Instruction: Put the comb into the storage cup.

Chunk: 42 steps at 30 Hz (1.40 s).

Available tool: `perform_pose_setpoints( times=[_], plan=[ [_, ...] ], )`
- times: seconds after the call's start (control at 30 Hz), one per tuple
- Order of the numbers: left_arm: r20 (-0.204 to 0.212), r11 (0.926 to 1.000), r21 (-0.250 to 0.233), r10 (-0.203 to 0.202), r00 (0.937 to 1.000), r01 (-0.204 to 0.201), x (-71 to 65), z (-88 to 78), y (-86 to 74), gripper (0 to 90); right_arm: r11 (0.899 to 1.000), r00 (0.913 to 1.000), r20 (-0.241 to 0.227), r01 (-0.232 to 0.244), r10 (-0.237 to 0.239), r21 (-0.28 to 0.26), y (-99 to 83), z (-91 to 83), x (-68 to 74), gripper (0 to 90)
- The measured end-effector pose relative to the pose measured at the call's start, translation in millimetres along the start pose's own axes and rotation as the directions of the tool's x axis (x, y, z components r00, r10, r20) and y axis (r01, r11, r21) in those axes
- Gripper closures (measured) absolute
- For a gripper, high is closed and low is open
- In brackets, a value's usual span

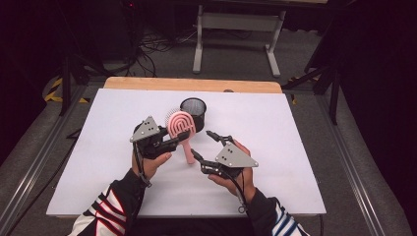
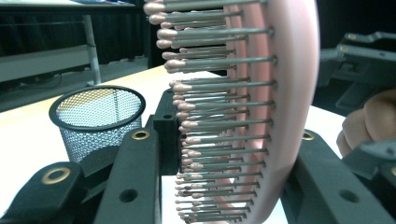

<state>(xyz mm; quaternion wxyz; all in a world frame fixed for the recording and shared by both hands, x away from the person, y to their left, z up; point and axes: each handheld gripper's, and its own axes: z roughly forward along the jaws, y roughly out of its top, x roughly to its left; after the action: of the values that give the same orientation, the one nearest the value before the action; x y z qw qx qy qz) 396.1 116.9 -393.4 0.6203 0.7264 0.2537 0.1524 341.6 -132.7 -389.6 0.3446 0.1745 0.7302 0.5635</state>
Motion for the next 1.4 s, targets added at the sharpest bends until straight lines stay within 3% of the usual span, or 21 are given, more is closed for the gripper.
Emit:
perform_pose_setpoints(
  times=[0.3, 0.47, 0.6, 0.93, 1.2, 1.4],
  plan=[
    [-0.015, 0.9994, -0.013, 0.031, 0.9994, -0.032, -0.3, -7.8, 5.0, 63.3, 0.999, 0.997, 0.069, -0.034, 0.034, -0.007, -1.7, -15.0, -18.7, 15.3],
    [-0.023, 0.9987, -0.02, 0.046, 0.9987, -0.046, 0.4, -12.0, 7.8, 63.3, 0.999, 0.9936, 0.108, -0.034, 0.033, 0.008, -6.8, -21.3, -24.6, 10.6],
    [-0.03, 0.9984, -0.029, 0.048, 0.9984, -0.049, 1.4, -14.6, 9.7, 63.3, 0.999, 0.9933, 0.113, -0.03, 0.027, 0.023, -11.0, -27.5, -28.4, 7.8],
    [-0.042, 0.9978, -0.038, 0.053, 0.9977, -0.054, 3.5, -19.2, 12.5, 63.3, 0.998, 0.9904, 0.137, -0.025, 0.018, 0.049, -20.8, -40.1, -34.6, 7.3],
    [-0.05, 0.9969, -0.047, 0.061, 0.9969, -0.063, 4.5, -23.4, 16.3, 63.3, 0.995, 0.9879, 0.154, 0.004, -0.019, 0.096, -28.9, -44.0, -34.3, 8.5],
    [-0.068, 0.996, -0.055, 0.066, 0.9955, -0.07, 5.7, -28.2, 19.6, 63.3, 0.995, 0.9853, 0.17, -0.005, -0.013, 0.101, -35.7, -49.7, -36.1, 8.7]
  ],
)
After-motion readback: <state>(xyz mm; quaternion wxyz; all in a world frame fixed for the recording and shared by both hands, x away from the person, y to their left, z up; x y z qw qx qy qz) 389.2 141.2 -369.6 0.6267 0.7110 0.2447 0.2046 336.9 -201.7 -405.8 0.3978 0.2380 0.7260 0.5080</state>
